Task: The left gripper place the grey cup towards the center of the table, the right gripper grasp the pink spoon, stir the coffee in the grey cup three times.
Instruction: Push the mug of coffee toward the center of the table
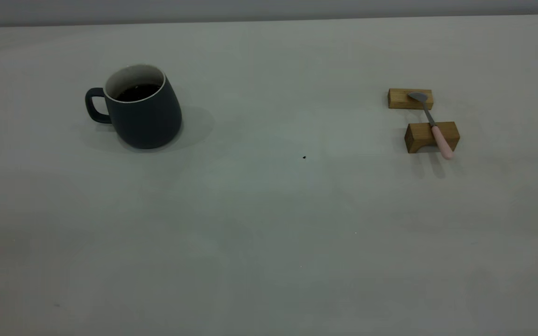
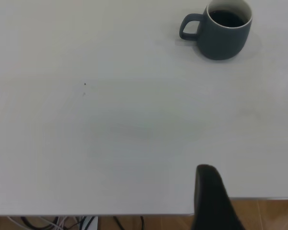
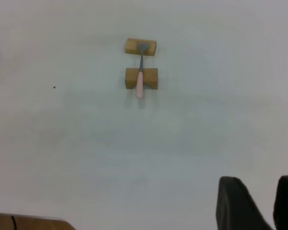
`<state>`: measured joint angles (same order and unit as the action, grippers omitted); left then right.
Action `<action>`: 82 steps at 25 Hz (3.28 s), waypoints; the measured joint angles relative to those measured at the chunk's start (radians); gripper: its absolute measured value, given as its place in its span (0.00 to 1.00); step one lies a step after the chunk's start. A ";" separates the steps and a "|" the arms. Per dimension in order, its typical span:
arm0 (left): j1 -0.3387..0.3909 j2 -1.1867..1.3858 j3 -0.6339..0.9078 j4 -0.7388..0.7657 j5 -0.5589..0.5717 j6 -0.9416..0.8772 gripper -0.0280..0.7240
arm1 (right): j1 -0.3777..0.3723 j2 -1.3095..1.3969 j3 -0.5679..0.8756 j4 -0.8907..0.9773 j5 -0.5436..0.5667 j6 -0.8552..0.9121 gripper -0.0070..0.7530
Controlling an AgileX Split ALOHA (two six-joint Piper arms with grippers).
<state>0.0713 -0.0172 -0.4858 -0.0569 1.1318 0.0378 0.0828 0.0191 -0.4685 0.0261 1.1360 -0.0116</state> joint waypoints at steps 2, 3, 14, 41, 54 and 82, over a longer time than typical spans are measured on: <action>0.000 0.000 0.000 0.000 0.000 0.000 0.68 | 0.000 0.000 0.000 0.000 0.000 0.000 0.32; 0.000 0.000 0.000 0.000 0.000 0.000 0.68 | 0.000 0.000 0.000 0.000 0.000 0.000 0.32; 0.000 0.000 0.000 0.000 0.000 0.000 0.68 | 0.000 0.000 0.000 0.000 0.000 0.000 0.32; 0.000 0.454 -0.098 0.002 -0.146 0.007 0.68 | 0.000 0.000 0.000 0.000 0.000 0.000 0.32; 0.000 1.318 -0.227 0.156 -0.689 0.332 0.68 | 0.000 0.000 0.000 0.000 0.000 0.000 0.32; -0.117 2.387 -1.099 -0.130 -0.521 1.289 0.68 | 0.000 0.000 0.000 0.000 0.000 0.000 0.32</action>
<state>-0.0459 2.3695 -1.5853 -0.1868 0.6106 1.3266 0.0828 0.0191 -0.4685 0.0261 1.1360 -0.0119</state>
